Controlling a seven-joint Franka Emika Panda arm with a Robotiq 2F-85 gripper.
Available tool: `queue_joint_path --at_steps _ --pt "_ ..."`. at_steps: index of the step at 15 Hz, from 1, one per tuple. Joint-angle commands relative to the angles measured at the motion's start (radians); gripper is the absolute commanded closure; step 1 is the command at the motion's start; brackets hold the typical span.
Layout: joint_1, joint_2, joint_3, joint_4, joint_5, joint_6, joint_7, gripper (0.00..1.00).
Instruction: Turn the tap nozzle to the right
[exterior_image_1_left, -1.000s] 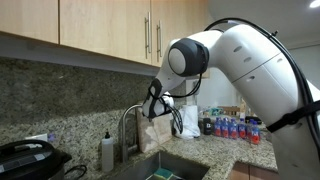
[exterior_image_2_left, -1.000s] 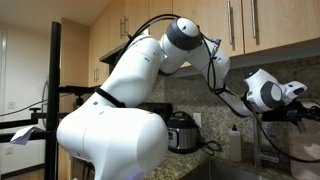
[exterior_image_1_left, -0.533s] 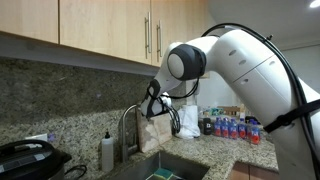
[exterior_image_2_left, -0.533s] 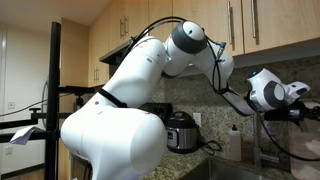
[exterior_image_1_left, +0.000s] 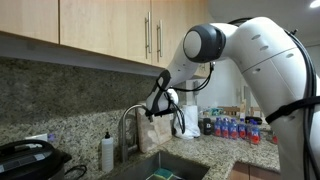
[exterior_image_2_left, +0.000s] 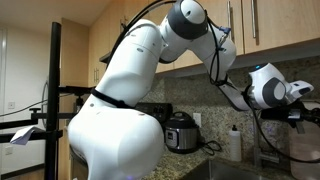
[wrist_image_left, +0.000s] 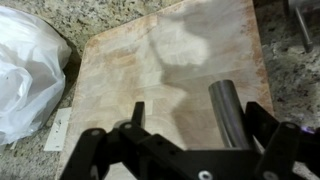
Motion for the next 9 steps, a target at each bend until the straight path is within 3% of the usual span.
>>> queue_joint_path --at_steps 1,4,6,9 --pt "-0.139 -0.141 0.125 -0.119 -0.040 0.001 -0.052 0.00" --pt "-0.242 -0.197 0.229 -0.165 -0.018 -0.009 -0.094 0.00" --pt "-0.274 -0.231 0.258 -0.194 0.050 -0.021 -0.183 0.00" --pt "-0.355 -0.298 0.358 -0.242 0.167 -0.090 -0.373 0.00"
